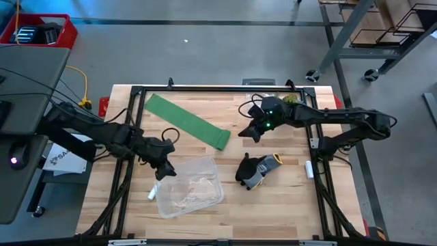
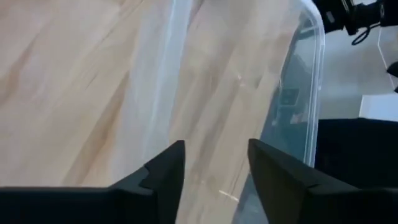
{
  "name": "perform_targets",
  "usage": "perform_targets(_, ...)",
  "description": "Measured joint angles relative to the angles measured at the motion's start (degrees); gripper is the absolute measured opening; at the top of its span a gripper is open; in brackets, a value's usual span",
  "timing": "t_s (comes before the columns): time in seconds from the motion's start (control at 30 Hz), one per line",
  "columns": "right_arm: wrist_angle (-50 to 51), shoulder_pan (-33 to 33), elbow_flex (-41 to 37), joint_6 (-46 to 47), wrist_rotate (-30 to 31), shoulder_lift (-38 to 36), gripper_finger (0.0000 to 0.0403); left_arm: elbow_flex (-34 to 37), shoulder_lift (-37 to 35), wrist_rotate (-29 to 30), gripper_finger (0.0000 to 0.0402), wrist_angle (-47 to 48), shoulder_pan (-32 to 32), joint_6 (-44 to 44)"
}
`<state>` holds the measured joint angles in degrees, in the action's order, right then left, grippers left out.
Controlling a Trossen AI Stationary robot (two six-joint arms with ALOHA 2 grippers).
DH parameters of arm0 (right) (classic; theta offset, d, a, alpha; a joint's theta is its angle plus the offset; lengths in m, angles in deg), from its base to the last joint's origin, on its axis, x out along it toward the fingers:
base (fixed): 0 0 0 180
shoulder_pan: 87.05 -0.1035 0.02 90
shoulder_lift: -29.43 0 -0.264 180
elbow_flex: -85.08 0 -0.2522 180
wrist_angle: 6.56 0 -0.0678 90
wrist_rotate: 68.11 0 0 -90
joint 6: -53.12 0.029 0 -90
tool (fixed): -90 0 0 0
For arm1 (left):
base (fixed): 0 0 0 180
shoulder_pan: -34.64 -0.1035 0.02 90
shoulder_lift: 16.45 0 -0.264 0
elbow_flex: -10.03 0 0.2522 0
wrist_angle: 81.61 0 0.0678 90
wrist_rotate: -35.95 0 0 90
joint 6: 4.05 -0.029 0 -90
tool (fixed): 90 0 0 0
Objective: Roll bandage
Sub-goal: Move the transparent bin to the top middle of the table
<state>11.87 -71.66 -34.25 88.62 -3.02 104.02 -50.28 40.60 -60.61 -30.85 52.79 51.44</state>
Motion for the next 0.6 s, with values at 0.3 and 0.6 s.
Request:
perform_targets(0.3, 0.32, -0.02, -0.02, -1.03, 0.71, -0.12, 0.0, -0.11, -3.77, -0.28, 0.0191, -13.92, -3.02, -0.22)
perform_targets(0.6, 0.28, -0.04, -0.02, -1.05, 0.74, -0.11, 0.0, -3.66, -2.44, 3.7, 0.019, 6.98, -3.5, -8.63)
